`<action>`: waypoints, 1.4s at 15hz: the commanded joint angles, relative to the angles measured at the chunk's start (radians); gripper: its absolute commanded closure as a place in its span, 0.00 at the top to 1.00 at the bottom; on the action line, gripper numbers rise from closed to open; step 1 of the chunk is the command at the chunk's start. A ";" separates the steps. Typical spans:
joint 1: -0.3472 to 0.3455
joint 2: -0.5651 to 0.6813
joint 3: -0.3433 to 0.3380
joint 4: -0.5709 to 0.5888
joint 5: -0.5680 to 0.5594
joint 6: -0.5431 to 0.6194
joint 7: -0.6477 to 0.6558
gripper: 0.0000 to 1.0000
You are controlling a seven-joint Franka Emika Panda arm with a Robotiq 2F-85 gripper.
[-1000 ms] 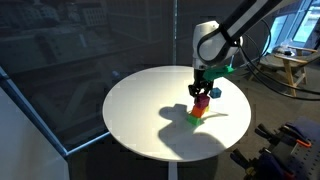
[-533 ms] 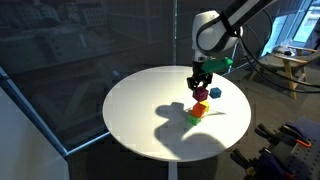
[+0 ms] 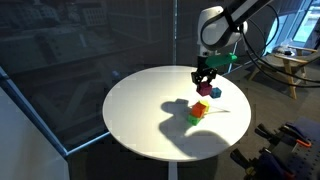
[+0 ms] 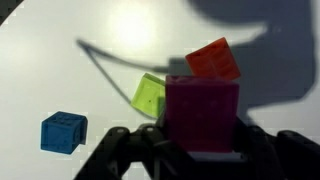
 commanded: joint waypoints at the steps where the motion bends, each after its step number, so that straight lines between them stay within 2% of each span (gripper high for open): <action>1: -0.016 -0.010 -0.013 0.011 -0.013 -0.028 0.009 0.29; 21: -0.104 0.056 -0.065 0.041 0.048 -0.038 0.035 0.29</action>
